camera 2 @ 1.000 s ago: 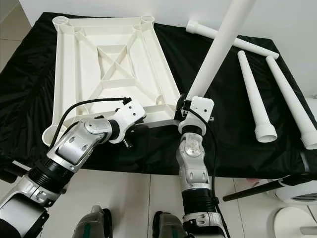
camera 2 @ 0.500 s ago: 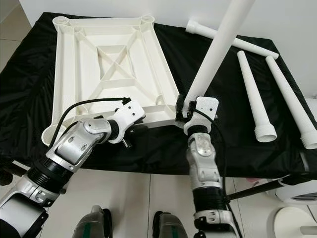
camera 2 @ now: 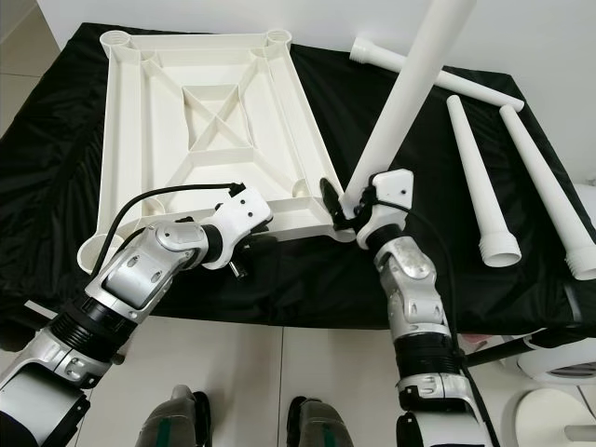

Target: Building children table

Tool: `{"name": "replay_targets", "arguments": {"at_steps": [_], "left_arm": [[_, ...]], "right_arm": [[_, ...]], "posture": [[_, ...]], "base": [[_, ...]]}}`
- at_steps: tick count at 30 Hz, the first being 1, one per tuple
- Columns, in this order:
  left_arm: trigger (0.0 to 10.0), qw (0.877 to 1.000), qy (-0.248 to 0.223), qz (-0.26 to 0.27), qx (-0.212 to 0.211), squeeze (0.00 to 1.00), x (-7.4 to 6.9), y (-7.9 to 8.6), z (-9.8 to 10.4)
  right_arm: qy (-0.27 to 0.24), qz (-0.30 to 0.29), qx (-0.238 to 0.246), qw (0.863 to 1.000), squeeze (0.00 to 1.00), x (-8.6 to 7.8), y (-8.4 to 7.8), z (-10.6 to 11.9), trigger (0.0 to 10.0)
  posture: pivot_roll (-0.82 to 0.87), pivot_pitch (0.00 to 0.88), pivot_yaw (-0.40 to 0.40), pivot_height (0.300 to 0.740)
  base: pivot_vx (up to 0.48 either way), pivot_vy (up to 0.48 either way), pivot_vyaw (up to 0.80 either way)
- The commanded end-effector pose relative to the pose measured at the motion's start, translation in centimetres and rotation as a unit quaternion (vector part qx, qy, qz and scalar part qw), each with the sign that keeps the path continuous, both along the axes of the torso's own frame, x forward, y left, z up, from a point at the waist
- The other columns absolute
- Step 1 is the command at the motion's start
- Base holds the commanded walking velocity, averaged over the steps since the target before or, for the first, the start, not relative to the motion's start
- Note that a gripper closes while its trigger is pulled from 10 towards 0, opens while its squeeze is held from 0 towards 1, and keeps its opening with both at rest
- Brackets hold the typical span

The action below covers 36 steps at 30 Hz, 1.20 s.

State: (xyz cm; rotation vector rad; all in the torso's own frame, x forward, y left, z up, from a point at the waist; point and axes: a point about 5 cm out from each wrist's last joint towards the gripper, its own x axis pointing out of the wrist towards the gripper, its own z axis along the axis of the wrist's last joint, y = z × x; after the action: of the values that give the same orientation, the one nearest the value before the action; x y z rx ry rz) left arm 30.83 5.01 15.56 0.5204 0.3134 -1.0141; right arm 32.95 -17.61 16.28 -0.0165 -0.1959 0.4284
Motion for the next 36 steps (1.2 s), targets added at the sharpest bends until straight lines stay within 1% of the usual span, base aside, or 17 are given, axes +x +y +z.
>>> {"name": "replay_targets", "arguments": {"at_steps": [1, 3, 4, 6, 10, 14, 15, 16, 17, 18, 22, 26, 27, 29, 30, 31, 36], "left_arm": [[10.0, 1.0, -0.022, -0.016, -0.006, 0.0, -0.1, -0.5, 1.0], [10.0, 1.0, -0.022, -0.016, -0.006, 0.0, -0.1, -0.5, 1.0], [10.0, 1.0, -0.022, -0.016, -0.006, 0.0, -0.1, -0.5, 1.0], [10.0, 1.0, -0.022, -0.016, -0.006, 0.0, -0.1, -0.5, 1.0], [10.0, 1.0, -0.022, -0.017, -0.005, 0.0, -0.1, -0.5, 1.0], [10.0, 1.0, -0.022, -0.018, -0.005, 0.0, -0.1, -0.5, 1.0], [10.0, 1.0, -0.022, -0.018, -0.006, 0.0, -0.1, -0.5, 1.0], [10.0, 1.0, -0.022, -0.018, -0.006, 0.0, -0.1, -0.5, 1.0], [10.0, 1.0, -0.022, -0.018, -0.006, 0.0, -0.1, -0.5, 1.0], [10.0, 1.0, -0.022, -0.018, -0.005, 0.0, -0.1, -0.5, 1.0], [10.0, 1.0, -0.022, -0.019, -0.006, 0.0, -0.1, -0.5, 1.0], [10.0, 1.0, -0.023, -0.018, -0.005, 0.0, -0.1, -0.5, 1.0], [10.0, 1.0, -0.023, -0.018, -0.005, 0.0, -0.1, -0.5, 1.0], [10.0, 1.0, -0.023, -0.018, -0.005, 0.0, -0.1, -0.5, 1.0], [10.0, 1.0, -0.023, -0.018, -0.005, 0.0, -0.1, -0.5, 1.0], [10.0, 1.0, -0.023, -0.018, -0.005, 0.0, -0.1, -0.5, 1.0], [10.0, 1.0, -0.023, -0.019, -0.005, 0.0, -0.1, -0.5, 1.0]], "right_arm": [[0.007, 0.01, -0.004, 1.0, 0.0, 0.0, -0.5, -0.2, 10.0], [0.007, 0.021, -0.01, 1.0, 0.0, 0.0, -0.9, 0.0, 10.0], [0.007, 0.036, -0.019, 0.999, 0.0, 0.0, -1.8, 0.3, 10.0], [0.01, 0.043, -0.028, 0.999, 0.0, 0.1, -2.4, 0.5, 10.0], [0.013, 0.056, -0.034, 0.998, 0.0, 0.0, -2.7, 0.5, 10.0], [0.022, 0.088, -0.04, 0.995, 0.0, -0.3, -3.1, 0.3, 10.0], [0.022, 0.093, -0.038, 0.995, 0.0, -0.4, -3.1, 0.3, 8.5], [0.022, 0.093, -0.038, 0.995, 0.0, -0.4, -3.1, 0.3, 8.5], [0.023, 0.094, -0.038, 0.995, 0.0, -0.4, -3.2, 0.3, 5.7], [0.024, 0.101, -0.038, 0.994, 0.0, -0.5, -3.3, 0.2, 0.0], [0.028, 0.109, -0.035, 0.993, 0.0, -0.6, -3.3, 0.1, 0.0], [0.027, 0.103, -0.034, 0.994, 0.0, -0.6, -3.4, 0.0, 0.0], [0.026, 0.096, -0.035, 0.994, 0.0, -0.5, -3.5, -0.1, 0.2], [0.029, 0.098, -0.03, 0.994, 0.0, -0.6, -3.3, -0.2, 0.0], [0.032, 0.096, -0.029, 0.994, 0.0, -0.6, -3.3, -0.3, 0.6], [0.033, 0.091, -0.029, 0.995, 0.0, -0.6, -3.2, -0.4, 10.0], [0.036, 0.08, -0.02, 0.996, 0.0, -0.6, -3.1, -0.5, 10.0]], "posture": [[0.02, 0.108, -0.047, 0.74], [0.02, 0.108, -0.047, 0.74], [0.02, 0.108, -0.046, 0.74], [0.02, 0.109, -0.045, 0.74], [0.02, 0.109, -0.044, 0.74], [0.02, 0.11, -0.044, 0.74], [0.02, 0.11, -0.043, 0.74], [0.02, 0.11, -0.043, 0.74], [0.02, 0.111, -0.043, 0.74], [0.02, 0.111, -0.043, 0.74], [0.02, 0.111, -0.043, 0.74], [0.02, 0.11, -0.042, 0.74], [0.02, 0.11, -0.042, 0.74], [0.02, 0.11, -0.042, 0.74], [0.02, 0.11, -0.042, 0.74], [0.02, 0.11, -0.042, 0.74], [0.02, 0.111, -0.043, 0.74]], "base": [[0.0, 0.0, 0.0], [0.0, 0.0, 0.0], [0.0, 0.0, 0.0], [0.0, 0.0, 0.0], [0.0, 0.0, 0.0], [0.0, 0.0, 0.0], [0.0, 0.0, 0.0], [0.0, 0.0, 0.0], [0.0, 0.0, 0.0], [0.0, 0.0, 0.0], [0.0, 0.0, 0.0], [0.0, 0.0, 0.0], [0.0, 0.0, 0.0], [0.0, 0.0, 0.0], [0.0, 0.0, 0.0], [0.0, 0.0, 0.0], [0.0, 0.0, 0.0]]}}
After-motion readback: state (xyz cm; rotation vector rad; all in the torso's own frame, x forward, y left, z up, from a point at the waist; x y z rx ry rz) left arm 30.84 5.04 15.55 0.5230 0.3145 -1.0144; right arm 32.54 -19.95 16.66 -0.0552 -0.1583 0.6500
